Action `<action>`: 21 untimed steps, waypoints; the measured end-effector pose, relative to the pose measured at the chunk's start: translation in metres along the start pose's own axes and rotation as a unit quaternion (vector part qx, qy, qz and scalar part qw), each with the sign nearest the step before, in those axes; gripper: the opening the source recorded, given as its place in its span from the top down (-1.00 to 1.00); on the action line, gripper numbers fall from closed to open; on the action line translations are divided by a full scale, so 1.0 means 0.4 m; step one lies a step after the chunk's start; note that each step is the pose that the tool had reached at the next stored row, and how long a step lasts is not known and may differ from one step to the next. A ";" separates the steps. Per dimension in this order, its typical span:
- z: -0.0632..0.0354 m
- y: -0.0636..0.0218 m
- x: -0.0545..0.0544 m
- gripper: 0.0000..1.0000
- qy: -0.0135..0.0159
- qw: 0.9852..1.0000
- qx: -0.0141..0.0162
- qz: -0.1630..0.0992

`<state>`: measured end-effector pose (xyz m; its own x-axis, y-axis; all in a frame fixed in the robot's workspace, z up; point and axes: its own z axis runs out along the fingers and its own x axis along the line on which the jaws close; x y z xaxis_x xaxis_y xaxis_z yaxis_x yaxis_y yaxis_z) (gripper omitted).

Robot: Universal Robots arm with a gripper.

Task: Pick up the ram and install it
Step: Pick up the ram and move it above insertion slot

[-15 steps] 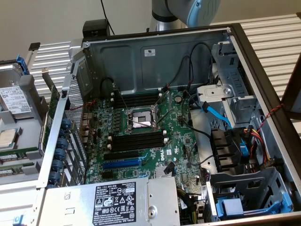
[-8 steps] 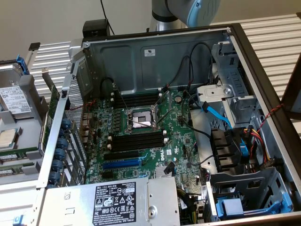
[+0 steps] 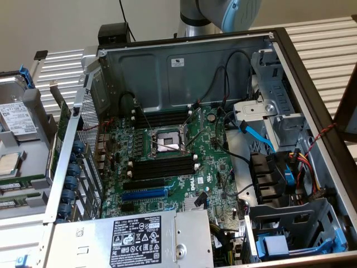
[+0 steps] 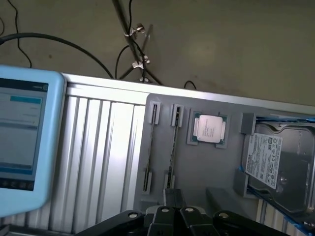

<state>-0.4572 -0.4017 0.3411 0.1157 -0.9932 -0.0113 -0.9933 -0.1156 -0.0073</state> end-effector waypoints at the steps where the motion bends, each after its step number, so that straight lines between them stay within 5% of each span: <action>1: 0.003 0.000 0.000 0.79 0.000 1.000 0.000 0.002; 12: 0.024 0.000 0.000 0.79 0.001 0.998 0.003 0.060; 21: 0.024 0.000 0.000 0.79 0.001 0.998 0.003 0.061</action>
<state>-0.4572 -0.4017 0.3314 -0.0067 -0.9999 -0.0104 -0.9999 0.0069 -0.0115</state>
